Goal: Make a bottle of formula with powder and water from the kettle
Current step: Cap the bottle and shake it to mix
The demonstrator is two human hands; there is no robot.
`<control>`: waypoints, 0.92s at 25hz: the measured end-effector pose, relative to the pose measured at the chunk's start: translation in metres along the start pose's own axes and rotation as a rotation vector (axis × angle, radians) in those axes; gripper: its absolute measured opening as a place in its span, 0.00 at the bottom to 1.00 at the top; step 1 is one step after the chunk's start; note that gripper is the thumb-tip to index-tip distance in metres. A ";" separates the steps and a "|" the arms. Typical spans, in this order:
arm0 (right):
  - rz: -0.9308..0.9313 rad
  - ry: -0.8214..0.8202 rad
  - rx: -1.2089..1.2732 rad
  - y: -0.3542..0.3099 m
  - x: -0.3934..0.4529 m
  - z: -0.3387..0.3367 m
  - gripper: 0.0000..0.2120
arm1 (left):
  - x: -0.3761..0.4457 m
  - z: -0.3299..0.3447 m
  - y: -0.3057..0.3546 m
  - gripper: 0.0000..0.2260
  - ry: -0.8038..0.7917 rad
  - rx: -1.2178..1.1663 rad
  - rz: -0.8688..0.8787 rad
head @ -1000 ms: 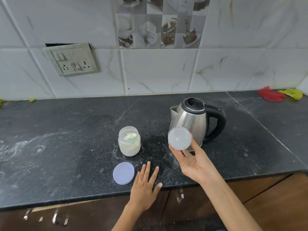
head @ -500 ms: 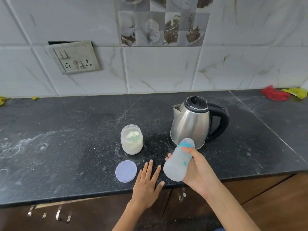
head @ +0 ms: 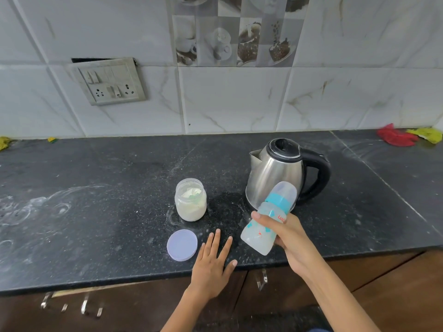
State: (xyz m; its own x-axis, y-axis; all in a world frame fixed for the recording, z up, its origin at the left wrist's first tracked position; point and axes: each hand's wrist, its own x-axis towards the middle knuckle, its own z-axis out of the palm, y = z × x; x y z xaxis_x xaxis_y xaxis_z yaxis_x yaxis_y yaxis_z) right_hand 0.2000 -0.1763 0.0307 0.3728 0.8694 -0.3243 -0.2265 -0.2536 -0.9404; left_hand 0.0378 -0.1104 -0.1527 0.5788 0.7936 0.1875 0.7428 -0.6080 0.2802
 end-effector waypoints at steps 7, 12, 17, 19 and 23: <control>0.173 -0.123 0.349 0.010 0.007 -0.002 0.19 | 0.002 -0.004 0.000 0.27 -0.062 0.024 -0.024; 0.055 -0.174 0.174 0.000 0.008 -0.009 0.36 | 0.002 0.002 -0.003 0.27 -0.035 0.064 -0.003; -0.079 -0.127 0.243 0.000 0.008 0.010 0.42 | 0.000 -0.002 -0.002 0.26 -0.129 0.071 -0.041; -0.081 -0.186 0.146 0.003 0.004 0.013 0.42 | 0.000 -0.002 -0.001 0.26 -0.132 0.102 -0.039; -0.134 -0.016 0.399 -0.006 0.018 0.005 0.41 | 0.003 -0.002 -0.003 0.27 -0.112 0.093 -0.035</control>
State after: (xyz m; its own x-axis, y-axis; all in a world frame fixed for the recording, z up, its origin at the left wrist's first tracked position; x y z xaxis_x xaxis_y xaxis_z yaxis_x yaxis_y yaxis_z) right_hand 0.2038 -0.1571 0.0313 0.4095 0.8907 -0.1972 -0.5087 0.0435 -0.8598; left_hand 0.0362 -0.1062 -0.1511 0.5822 0.8099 0.0716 0.7881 -0.5838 0.1950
